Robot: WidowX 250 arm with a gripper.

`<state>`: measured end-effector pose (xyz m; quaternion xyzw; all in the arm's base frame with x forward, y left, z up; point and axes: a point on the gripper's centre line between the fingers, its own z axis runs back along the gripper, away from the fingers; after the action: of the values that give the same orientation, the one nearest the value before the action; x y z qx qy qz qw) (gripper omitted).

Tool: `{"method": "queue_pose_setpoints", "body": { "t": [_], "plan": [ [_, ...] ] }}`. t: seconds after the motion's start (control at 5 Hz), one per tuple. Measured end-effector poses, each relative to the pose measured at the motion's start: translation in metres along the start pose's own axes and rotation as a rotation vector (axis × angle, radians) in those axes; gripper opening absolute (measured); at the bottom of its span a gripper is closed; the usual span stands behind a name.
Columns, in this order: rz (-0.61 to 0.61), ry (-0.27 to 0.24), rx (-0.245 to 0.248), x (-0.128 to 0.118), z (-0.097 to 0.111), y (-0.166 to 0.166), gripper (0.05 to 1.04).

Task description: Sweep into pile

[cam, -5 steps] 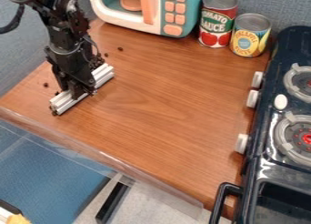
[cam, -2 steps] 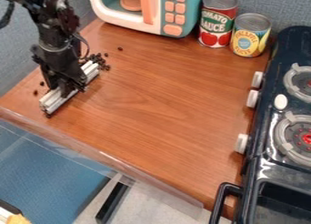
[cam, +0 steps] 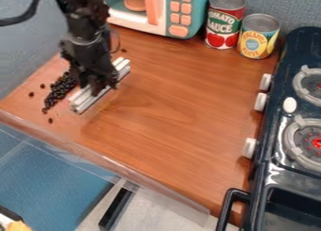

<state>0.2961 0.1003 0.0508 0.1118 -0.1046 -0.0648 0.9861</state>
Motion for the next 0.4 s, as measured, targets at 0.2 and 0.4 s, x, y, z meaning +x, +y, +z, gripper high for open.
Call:
{"method": "queue_pose_setpoints", "body": {
  "t": [0.2,0.4],
  "plan": [
    [0.009,0.000,0.009,0.012,0.008,-0.026,0.324],
    [0.099,0.057,0.059,0.035,-0.005,-0.040,0.324]
  ]
}}
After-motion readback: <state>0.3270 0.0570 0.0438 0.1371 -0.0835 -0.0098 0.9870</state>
